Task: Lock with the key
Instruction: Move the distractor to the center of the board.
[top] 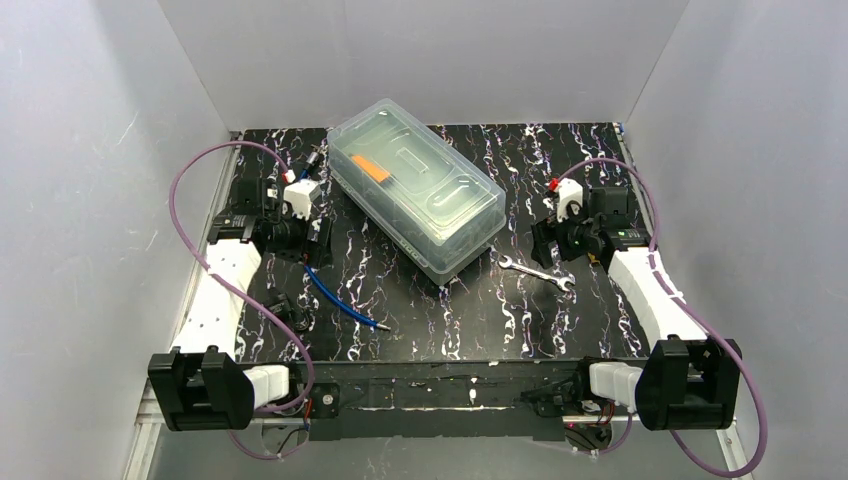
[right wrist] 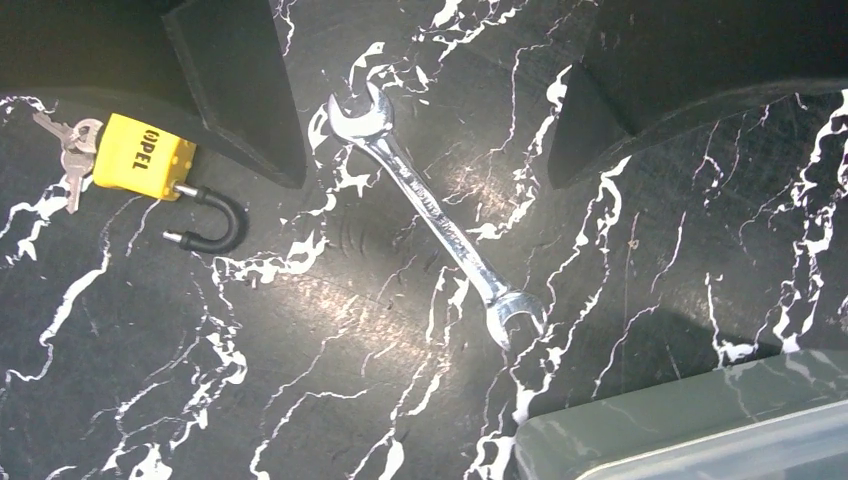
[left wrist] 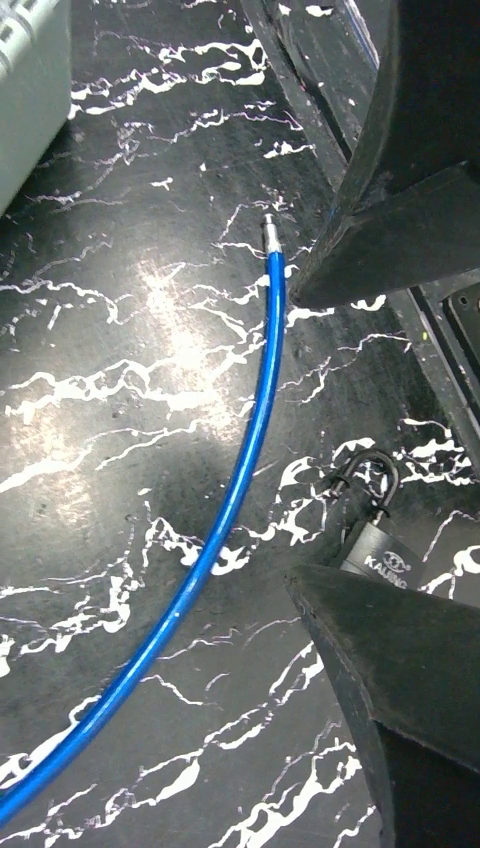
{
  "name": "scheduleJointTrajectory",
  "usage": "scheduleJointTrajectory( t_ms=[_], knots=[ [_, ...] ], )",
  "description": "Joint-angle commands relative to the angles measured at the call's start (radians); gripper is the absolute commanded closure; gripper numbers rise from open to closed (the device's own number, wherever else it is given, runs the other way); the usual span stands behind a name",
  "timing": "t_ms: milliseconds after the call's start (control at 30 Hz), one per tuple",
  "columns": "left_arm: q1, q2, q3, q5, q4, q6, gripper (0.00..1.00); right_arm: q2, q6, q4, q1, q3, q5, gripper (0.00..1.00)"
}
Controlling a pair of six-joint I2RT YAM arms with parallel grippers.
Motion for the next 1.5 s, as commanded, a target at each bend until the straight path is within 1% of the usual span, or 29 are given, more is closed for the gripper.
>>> scheduleJointTrajectory(
  t_ms=[0, 100, 200, 367, 500, 733, 833, 967, 1100, 1333, 1467],
  knots=[
    [-0.039, -0.058, -0.034, 0.085, 0.046, 0.037, 0.01, -0.029, -0.037, -0.023, 0.041, 0.009, -0.026, 0.0],
    [-0.103, -0.061, -0.05, 0.068, 0.074, 0.079, 0.01, -0.021, -0.042, -0.045, 0.076, 0.017, -0.011, 0.0],
    [-0.19, -0.059, -0.081, -0.011, 0.156, 0.075, 0.01, -0.016, -0.036, -0.045, 0.094, 0.014, -0.002, 0.0],
    [-0.344, -0.086, -0.158, -0.133, 0.352, -0.021, 0.01, -0.017, 0.047, -0.026, 0.096, 0.023, 0.013, 0.0],
    [-0.482, -0.06, -0.202, -0.231, 0.457, -0.076, 0.01, -0.018, 0.083, -0.024, 0.095, 0.034, 0.021, 0.0],
    [-0.614, 0.085, -0.221, -0.352, 0.636, -0.25, 0.01, -0.01, 0.124, -0.014, 0.068, 0.024, 0.005, 0.0],
    [-0.649, 0.134, -0.212, -0.412, 0.706, -0.327, 0.01, -0.001, 0.141, -0.013, 0.047, 0.03, 0.009, 0.0],
    [-0.665, 0.228, -0.138, -0.407, 0.718, -0.419, 0.01, -0.001, 0.165, -0.006, 0.018, 0.031, -0.017, 0.0],
    [-0.671, 0.342, -0.029, -0.41, 0.743, -0.467, 0.01, -0.009, 0.177, 0.002, -0.024, 0.025, -0.035, 0.0],
    [-0.675, 0.567, 0.23, -0.43, 0.808, -0.477, 0.01, -0.025, 0.179, 0.003, -0.053, 0.019, -0.039, 0.0],
    [-0.675, 0.688, 0.379, -0.481, 0.83, -0.455, 0.01, -0.021, 0.177, 0.002, -0.053, 0.025, -0.027, 0.0]
  ],
)
